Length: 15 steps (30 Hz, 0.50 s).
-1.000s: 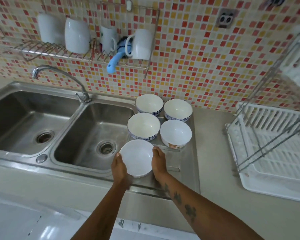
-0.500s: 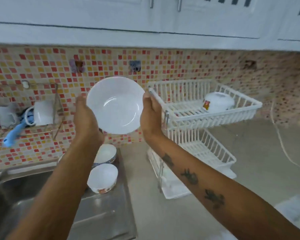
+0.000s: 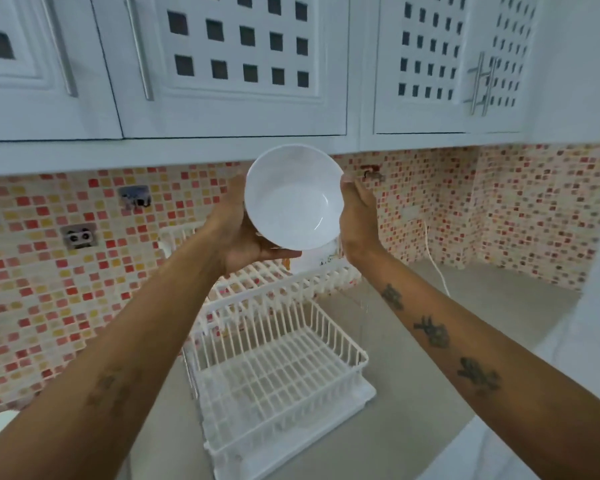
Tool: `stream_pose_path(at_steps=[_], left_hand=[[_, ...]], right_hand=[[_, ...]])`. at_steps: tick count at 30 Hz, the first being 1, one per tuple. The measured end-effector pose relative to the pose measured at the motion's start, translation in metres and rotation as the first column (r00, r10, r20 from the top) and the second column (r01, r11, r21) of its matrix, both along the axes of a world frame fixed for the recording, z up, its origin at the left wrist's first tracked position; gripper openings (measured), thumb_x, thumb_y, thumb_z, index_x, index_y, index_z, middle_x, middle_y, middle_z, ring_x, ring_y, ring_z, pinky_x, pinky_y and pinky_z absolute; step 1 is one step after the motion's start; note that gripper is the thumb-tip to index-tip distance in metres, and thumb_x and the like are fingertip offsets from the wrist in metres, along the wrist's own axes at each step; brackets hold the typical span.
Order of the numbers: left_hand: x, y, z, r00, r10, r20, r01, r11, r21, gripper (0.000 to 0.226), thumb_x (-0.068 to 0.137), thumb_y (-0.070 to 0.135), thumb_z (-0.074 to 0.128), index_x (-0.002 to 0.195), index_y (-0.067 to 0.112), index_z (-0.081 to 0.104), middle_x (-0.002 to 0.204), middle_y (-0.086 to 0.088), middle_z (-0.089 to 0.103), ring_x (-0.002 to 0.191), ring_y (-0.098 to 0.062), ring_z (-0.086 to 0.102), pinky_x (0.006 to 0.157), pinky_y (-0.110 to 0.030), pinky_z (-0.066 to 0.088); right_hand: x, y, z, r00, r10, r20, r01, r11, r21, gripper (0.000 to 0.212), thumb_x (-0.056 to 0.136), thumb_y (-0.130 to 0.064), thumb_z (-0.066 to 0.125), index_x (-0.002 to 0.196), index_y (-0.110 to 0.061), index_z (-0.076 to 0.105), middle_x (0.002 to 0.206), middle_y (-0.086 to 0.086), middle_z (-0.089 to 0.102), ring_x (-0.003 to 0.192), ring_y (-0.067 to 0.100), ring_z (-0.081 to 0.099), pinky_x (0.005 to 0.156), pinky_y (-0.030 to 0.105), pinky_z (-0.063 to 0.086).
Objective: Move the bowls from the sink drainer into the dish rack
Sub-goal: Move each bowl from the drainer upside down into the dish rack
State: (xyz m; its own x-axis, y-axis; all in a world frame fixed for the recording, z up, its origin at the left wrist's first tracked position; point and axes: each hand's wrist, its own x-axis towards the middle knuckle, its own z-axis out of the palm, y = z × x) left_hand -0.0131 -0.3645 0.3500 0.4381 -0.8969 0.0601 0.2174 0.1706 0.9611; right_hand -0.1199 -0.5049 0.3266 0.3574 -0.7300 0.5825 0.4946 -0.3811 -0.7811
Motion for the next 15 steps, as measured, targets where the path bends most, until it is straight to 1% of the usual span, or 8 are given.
stream_pose_path(at_steps=[2, 4, 5, 7, 9, 10, 12, 15], left_hand=[[0.009, -0.027, 0.0, 0.993, 0.076, 0.096, -0.076, 0.997, -0.008, 0.059, 0.088, 0.063, 0.047, 0.132, 0.024, 0.053, 0.132, -0.016, 0.056, 0.112, -0.044, 0.06, 0.076, -0.059, 0.057], [0.016, -0.05, 0.001, 0.929, 0.241, 0.282, -0.242, 0.97, -0.033, 0.056, 0.091, 0.06, 0.047, 0.13, 0.021, 0.052, 0.126, -0.012, 0.058, 0.103, -0.033, 0.063, 0.075, -0.052, 0.059], [0.018, -0.062, -0.001, 0.86, 0.321, 0.397, -0.321, 0.945, -0.068, 0.051, 0.091, 0.056, 0.051, 0.125, 0.019, 0.052, 0.122, -0.01, 0.059, 0.097, -0.026, 0.064, 0.071, -0.045, 0.061], [0.023, -0.084, -0.008, 0.62, 0.438, 0.651, -0.422, 0.885, -0.194, 0.045, 0.086, 0.047, 0.064, 0.117, 0.017, 0.051, 0.114, -0.006, 0.059, 0.089, -0.018, 0.061, 0.064, -0.029, 0.056], [0.029, -0.103, -0.022, 0.341, 0.42, 0.841, -0.401, 0.874, -0.274, 0.059, 0.077, 0.039, 0.077, 0.122, 0.015, 0.047, 0.118, -0.005, 0.053, 0.1, -0.019, 0.054, 0.075, -0.027, 0.051], [0.032, -0.112, -0.031, 0.242, 0.381, 0.892, -0.384, 0.882, -0.273, 0.067, 0.073, 0.037, 0.081, 0.126, 0.015, 0.046, 0.125, -0.006, 0.05, 0.109, -0.022, 0.049, 0.085, -0.031, 0.048], [0.038, -0.128, -0.046, 0.162, 0.329, 0.93, -0.371, 0.894, -0.251, 0.075, 0.068, 0.035, 0.085, 0.128, 0.013, 0.045, 0.133, -0.006, 0.046, 0.122, -0.026, 0.04, 0.099, -0.036, 0.039], [0.047, -0.149, -0.066, 0.1, 0.256, 0.962, -0.366, 0.908, -0.203, 0.078, 0.066, 0.037, 0.085, 0.129, 0.013, 0.045, 0.138, -0.005, 0.043, 0.128, -0.027, 0.036, 0.102, -0.032, 0.033]], right_hand=[[0.002, -0.031, 0.005, 0.994, 0.044, -0.098, -0.044, 0.999, 0.0, 0.029, 0.096, -0.027, 0.039, 0.093, -0.006, 0.058, 0.094, 0.007, 0.06, 0.088, 0.016, 0.054, 0.078, 0.03, 0.044], [0.008, -0.058, 0.01, 0.981, 0.083, -0.177, -0.077, 0.996, 0.041, 0.036, 0.096, -0.031, 0.037, 0.09, -0.003, 0.059, 0.099, 0.016, 0.062, 0.09, 0.018, 0.055, 0.078, 0.03, 0.044], [0.011, -0.069, 0.011, 0.971, 0.105, -0.213, -0.093, 0.993, 0.067, 0.041, 0.099, -0.033, 0.031, 0.091, -0.006, 0.062, 0.1, 0.014, 0.064, 0.09, 0.019, 0.057, 0.077, 0.027, 0.045], [0.02, -0.092, 0.007, 0.945, 0.128, -0.3, -0.103, 0.99, 0.096, 0.056, 0.102, -0.042, 0.021, 0.094, -0.01, 0.066, 0.106, 0.016, 0.066, 0.093, 0.025, 0.06, 0.084, 0.029, 0.048], [0.032, -0.108, -0.003, 0.898, 0.158, -0.412, -0.12, 0.986, 0.116, 0.075, 0.098, -0.053, 0.019, 0.108, 0.003, 0.067, 0.12, 0.029, 0.063, 0.101, 0.037, 0.062, 0.1, 0.04, 0.045], [0.039, -0.114, -0.009, 0.88, 0.161, -0.446, -0.116, 0.985, 0.127, 0.079, 0.094, -0.06, 0.022, 0.114, 0.004, 0.065, 0.12, 0.028, 0.063, 0.102, 0.036, 0.063, 0.102, 0.042, 0.045], [0.052, -0.125, -0.022, 0.861, 0.093, -0.499, -0.054, 0.994, 0.093, 0.083, 0.083, -0.072, 0.031, 0.114, -0.003, 0.065, 0.112, 0.022, 0.068, 0.096, 0.028, 0.064, 0.097, 0.047, 0.048], [0.064, -0.135, -0.041, 0.849, 0.016, -0.528, 0.0, 1.0, 0.031, 0.065, 0.085, -0.064, 0.045, 0.121, -0.012, 0.056, 0.108, 0.005, 0.062, 0.092, 0.02, 0.06, 0.081, 0.041, 0.049]])
